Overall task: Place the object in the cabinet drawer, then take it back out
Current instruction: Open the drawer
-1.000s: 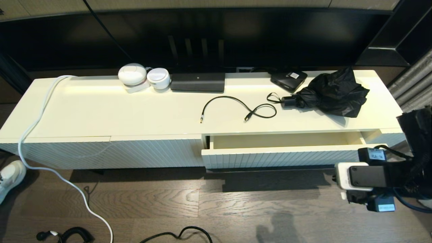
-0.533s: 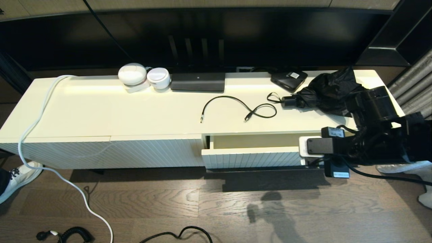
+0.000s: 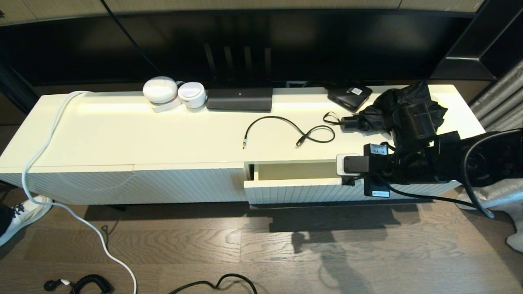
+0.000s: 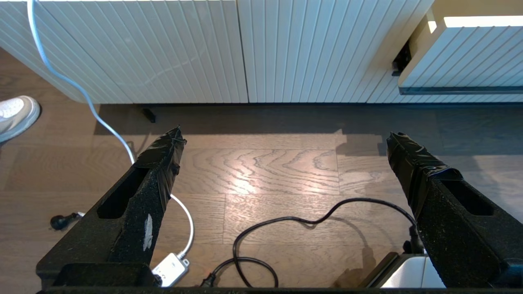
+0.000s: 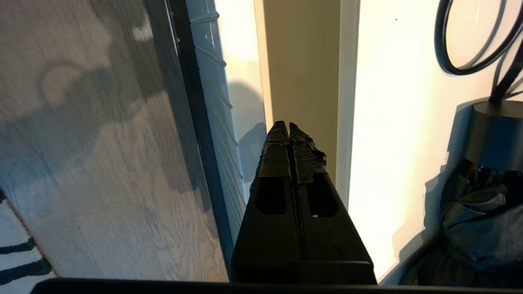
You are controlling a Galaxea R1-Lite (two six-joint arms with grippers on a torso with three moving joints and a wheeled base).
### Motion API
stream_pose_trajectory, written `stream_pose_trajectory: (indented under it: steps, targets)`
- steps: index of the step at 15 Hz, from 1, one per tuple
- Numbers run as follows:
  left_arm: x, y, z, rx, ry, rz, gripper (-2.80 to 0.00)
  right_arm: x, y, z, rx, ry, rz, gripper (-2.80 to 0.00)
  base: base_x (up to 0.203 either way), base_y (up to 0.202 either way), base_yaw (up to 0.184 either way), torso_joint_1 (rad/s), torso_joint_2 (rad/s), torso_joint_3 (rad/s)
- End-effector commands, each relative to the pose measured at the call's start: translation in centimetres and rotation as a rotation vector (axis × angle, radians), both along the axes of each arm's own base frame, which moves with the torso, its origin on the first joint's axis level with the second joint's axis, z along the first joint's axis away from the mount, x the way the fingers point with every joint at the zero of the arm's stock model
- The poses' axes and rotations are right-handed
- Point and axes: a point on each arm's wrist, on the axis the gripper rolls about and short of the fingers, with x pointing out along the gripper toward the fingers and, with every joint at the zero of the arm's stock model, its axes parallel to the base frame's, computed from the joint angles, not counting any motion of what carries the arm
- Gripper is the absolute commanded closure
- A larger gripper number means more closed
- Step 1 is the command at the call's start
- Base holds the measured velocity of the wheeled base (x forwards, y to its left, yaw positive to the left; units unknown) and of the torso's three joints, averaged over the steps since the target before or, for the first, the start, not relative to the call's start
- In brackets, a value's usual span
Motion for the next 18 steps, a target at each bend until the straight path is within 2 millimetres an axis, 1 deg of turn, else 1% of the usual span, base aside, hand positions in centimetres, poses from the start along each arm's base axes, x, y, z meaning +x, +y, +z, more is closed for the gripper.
stream_pose_trajectory:
  steps: [1,6,8,15,18]
  targets:
    - [0.0,0.0,0.0,0.000,0.000,0.000,-2.80,0.7,0.3,-0.4,-0.005,-0.005,0.005,0.00,0.000,0.000,0.000,0.000,0.00,0.000]
    - [0.0,0.0,0.0,0.000,0.000,0.000,-2.80,1.6,0.6,-0.8,0.010,-0.049,0.004,0.00,0.000,0.000,0.000,0.000,0.00,0.000]
    - [0.0,0.0,0.0,0.000,0.000,0.000,-2.80,1.6,0.6,-0.8,0.010,-0.050,0.004,0.00,0.000,0.000,0.000,0.000,0.00,0.000]
    - [0.0,0.0,0.0,0.000,0.000,0.002,-2.80,3.0,1.0,-2.3,0.022,-0.095,0.001,0.00,0.000,0.000,0.000,0.000,0.00,0.000]
    - [0.0,0.0,0.0,0.000,0.000,0.000,-2.80,3.3,1.1,-2.4,0.015,-0.116,0.003,0.00,0.000,0.000,0.000,0.000,0.00,0.000]
